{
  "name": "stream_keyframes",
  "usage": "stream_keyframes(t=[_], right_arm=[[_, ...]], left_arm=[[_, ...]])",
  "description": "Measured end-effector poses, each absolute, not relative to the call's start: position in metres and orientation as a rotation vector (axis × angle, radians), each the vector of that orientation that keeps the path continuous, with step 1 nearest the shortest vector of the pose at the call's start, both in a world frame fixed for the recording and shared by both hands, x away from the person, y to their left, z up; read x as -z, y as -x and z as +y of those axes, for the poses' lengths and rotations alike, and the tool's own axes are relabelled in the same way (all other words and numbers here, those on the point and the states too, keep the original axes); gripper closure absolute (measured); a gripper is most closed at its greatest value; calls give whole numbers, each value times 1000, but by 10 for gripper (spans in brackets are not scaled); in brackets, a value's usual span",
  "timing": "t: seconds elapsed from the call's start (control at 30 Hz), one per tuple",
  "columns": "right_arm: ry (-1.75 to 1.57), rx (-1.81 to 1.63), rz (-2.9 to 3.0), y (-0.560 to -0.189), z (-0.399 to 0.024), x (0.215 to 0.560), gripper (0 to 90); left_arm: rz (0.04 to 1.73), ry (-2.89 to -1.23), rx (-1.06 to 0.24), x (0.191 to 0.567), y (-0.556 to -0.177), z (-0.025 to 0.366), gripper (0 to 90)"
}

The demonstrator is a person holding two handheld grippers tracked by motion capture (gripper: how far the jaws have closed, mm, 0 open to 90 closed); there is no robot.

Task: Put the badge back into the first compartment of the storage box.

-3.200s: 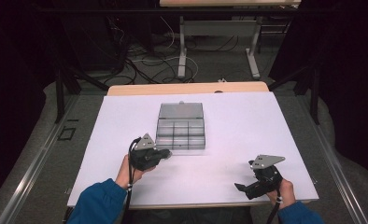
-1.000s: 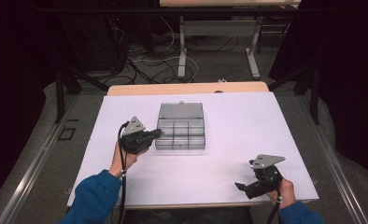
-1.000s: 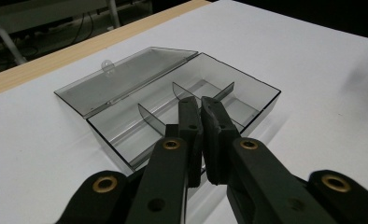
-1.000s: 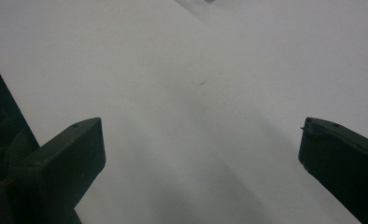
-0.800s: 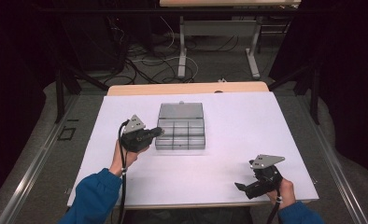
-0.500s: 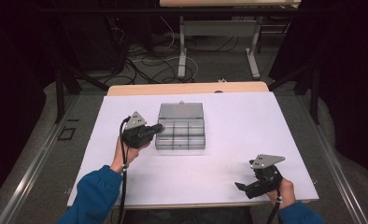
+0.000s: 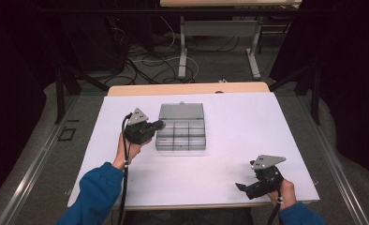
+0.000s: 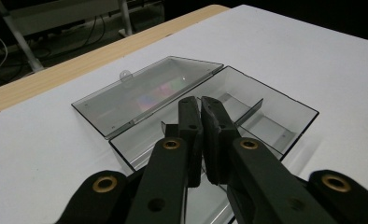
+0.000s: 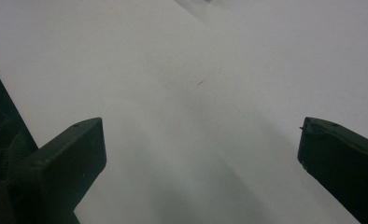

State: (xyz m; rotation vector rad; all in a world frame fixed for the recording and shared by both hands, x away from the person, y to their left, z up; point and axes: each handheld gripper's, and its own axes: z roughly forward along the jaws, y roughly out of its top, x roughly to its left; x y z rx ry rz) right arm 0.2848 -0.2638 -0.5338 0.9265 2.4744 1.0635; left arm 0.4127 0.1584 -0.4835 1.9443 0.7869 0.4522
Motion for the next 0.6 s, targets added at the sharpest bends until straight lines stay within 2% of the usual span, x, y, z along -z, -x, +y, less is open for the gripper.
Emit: stream_keyframes(t=[0.6], right_arm=[[-929,-1059,2475,-285,-264,534,10]], left_arm=[[815,-1953,-462,492,-434,153,878]])
